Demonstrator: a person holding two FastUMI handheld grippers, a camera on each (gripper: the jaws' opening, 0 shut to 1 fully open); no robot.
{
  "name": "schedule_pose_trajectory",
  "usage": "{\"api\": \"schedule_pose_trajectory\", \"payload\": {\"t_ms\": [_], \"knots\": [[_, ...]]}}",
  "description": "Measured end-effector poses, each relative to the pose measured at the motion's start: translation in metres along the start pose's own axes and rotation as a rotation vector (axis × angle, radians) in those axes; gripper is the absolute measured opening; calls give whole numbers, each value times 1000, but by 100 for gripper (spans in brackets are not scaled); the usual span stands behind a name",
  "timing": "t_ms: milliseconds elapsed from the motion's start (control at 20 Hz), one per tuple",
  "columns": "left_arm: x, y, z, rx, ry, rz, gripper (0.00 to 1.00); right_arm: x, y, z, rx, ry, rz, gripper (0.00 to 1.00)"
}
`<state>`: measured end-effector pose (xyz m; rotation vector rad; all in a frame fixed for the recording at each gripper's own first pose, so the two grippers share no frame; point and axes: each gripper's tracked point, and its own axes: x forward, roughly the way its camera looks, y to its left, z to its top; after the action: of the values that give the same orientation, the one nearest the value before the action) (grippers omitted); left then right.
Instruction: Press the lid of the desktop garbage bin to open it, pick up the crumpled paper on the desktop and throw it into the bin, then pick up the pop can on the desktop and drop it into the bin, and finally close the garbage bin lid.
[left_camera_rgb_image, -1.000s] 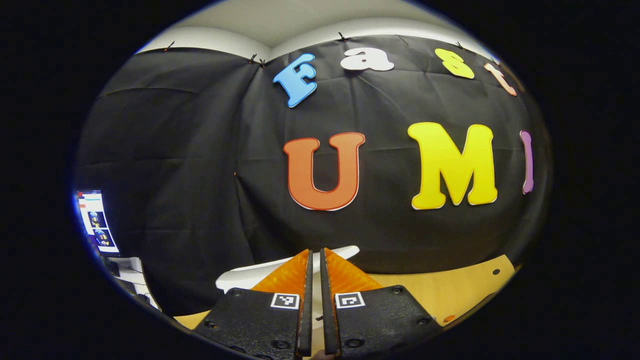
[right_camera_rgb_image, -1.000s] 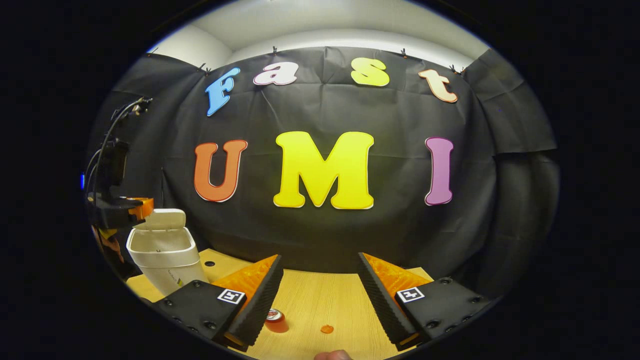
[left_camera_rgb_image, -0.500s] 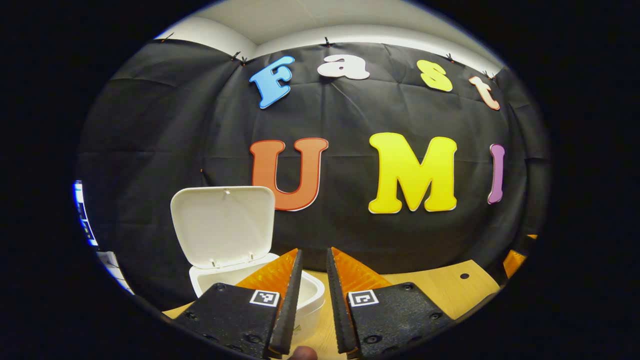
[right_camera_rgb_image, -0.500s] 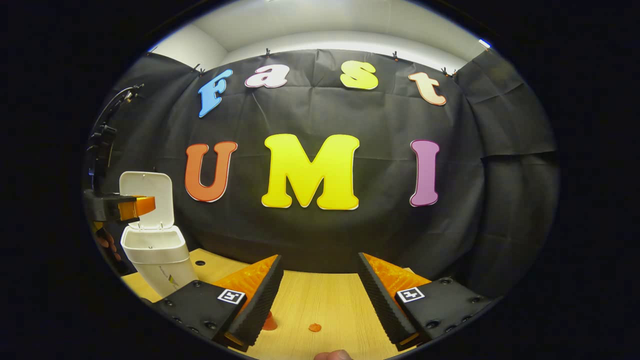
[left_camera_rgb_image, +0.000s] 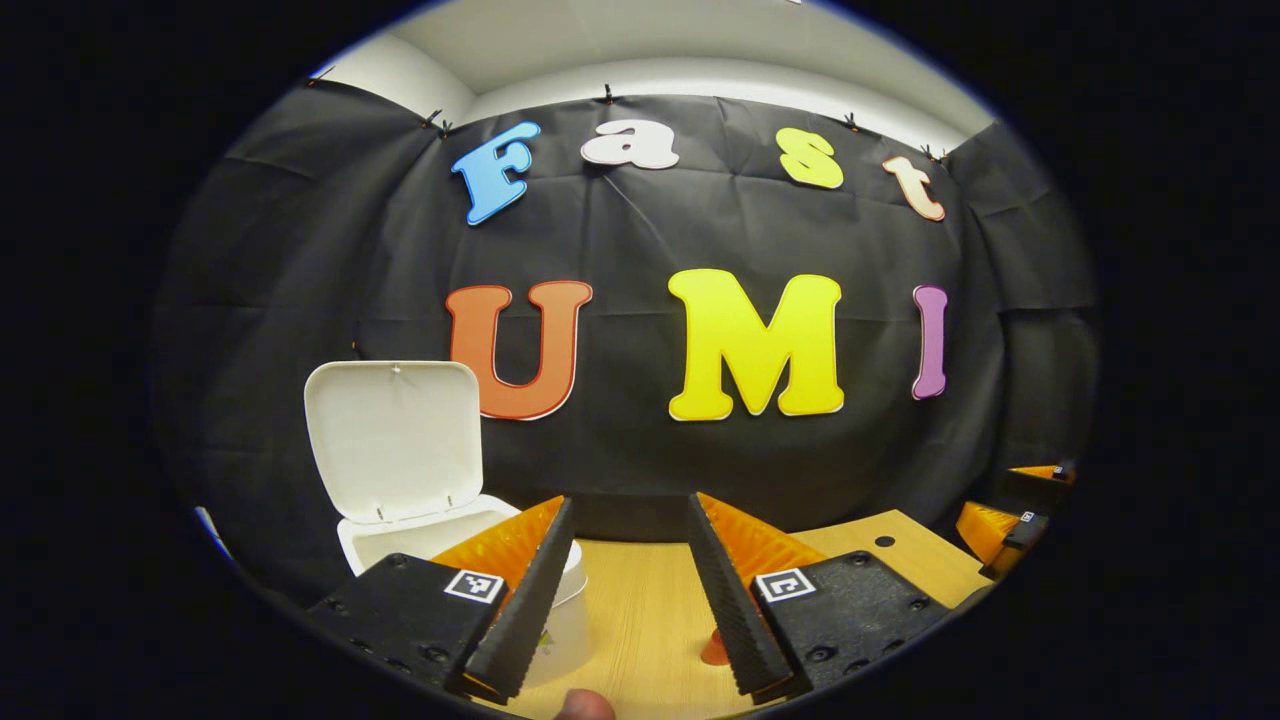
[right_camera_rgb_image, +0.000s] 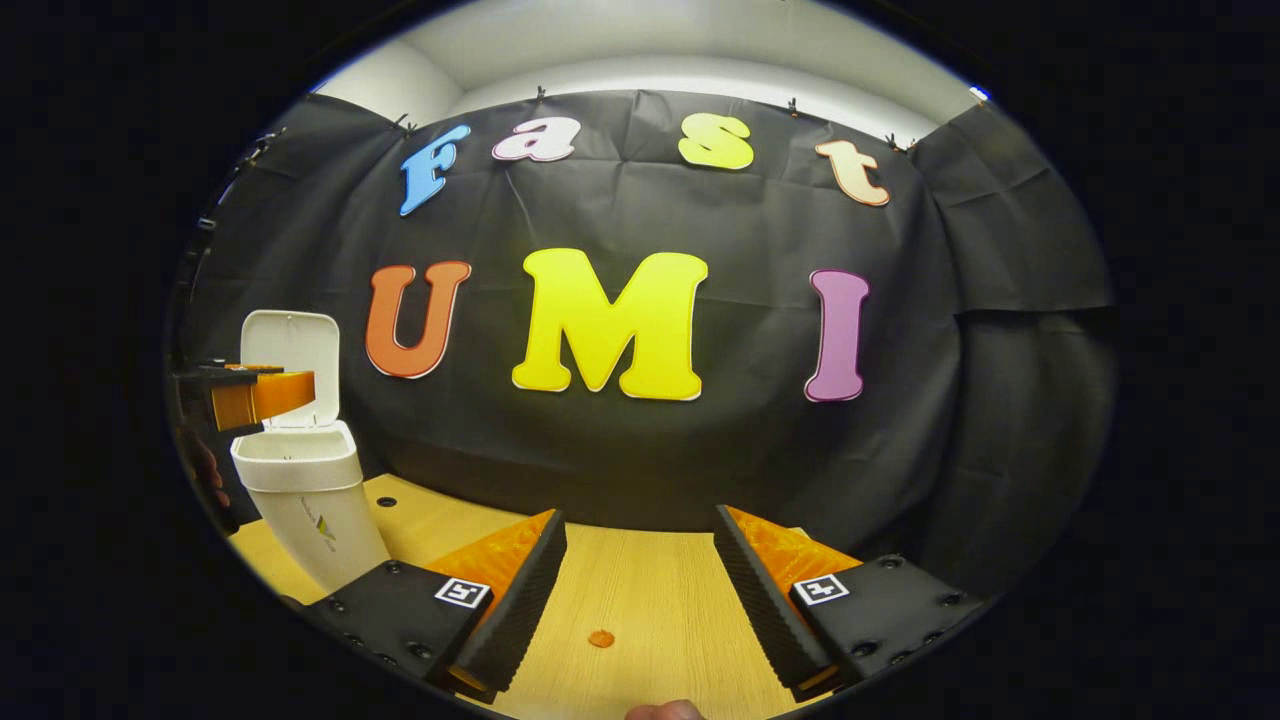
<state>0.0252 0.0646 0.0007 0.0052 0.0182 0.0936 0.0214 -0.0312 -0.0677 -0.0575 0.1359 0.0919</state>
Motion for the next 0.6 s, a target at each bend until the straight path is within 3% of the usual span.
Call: {"api": "schedule_pose_trajectory", "payload": {"t_ms": [250, 600], "knots": [[-11, -20, -17, 2, 35, -41, 95, -6, -2, -20, 8, 36, 22, 94], [-22, -26, -41, -10, 110, -28, 95, 3, -3, -62, 16, 132, 51, 94]]}}
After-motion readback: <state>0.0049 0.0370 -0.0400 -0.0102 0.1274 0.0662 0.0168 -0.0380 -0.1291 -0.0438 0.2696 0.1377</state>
